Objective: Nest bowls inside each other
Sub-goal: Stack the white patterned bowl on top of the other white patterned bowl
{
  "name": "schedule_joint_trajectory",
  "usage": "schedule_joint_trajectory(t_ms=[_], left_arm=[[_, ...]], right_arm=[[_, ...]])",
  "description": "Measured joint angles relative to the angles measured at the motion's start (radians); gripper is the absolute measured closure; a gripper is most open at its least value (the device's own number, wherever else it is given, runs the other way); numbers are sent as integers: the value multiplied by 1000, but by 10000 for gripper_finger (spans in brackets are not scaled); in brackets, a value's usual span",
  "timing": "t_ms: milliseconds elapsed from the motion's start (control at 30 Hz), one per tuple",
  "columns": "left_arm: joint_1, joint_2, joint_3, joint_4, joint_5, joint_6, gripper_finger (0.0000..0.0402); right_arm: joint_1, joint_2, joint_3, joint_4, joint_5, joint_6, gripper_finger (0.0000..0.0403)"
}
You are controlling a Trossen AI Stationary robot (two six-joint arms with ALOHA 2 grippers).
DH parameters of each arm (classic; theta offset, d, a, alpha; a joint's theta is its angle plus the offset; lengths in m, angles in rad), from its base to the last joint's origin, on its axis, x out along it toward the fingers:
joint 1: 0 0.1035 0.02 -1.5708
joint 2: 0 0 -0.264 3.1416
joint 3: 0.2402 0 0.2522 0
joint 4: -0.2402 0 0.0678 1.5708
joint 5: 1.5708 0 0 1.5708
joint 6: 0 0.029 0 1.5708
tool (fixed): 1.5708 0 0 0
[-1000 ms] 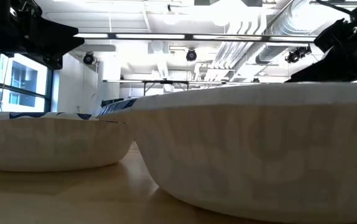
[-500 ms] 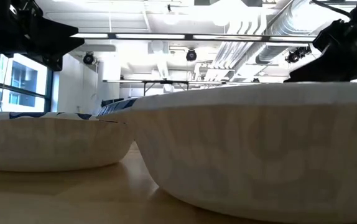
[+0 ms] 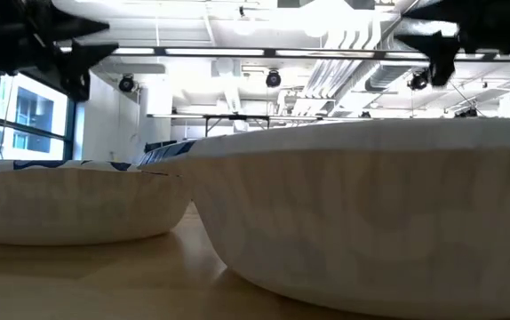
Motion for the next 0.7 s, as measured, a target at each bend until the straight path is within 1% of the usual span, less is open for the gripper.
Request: schedule_joint_trajectory(t_ms=[67, 133, 200, 267, 367, 433, 533, 633, 700], left_arm=[[0, 0, 0, 42, 1, 55, 257], [0, 0, 5, 62, -17, 103, 257], [0, 0, 16, 61, -62, 114, 257], [0, 0, 28, 60, -112, 114, 257], [0, 0, 42, 56, -175, 99, 257], [0, 0, 44, 56, -181, 77, 257], [0, 0, 44, 43, -167, 37, 257], [-1, 2, 44, 24, -146, -12, 257], [-1, 2, 44, 12, -146, -41, 257]], right_arm=[[-1, 20, 64, -35, -2, -52, 256], [-1, 48, 136, -120, -2, -81, 256], [-1, 80, 212, -234, 4, -76, 256], [-1, 116, 289, -369, 35, -40, 256], [-1, 172, 394, -556, 127, 17, 256], [-1, 211, 456, -637, 214, 51, 256], [-1, 261, 532, -702, 369, 115, 256], [-15, 305, 600, -800, 524, 251, 256], [-44, 330, 648, -912, 569, 392, 256]])
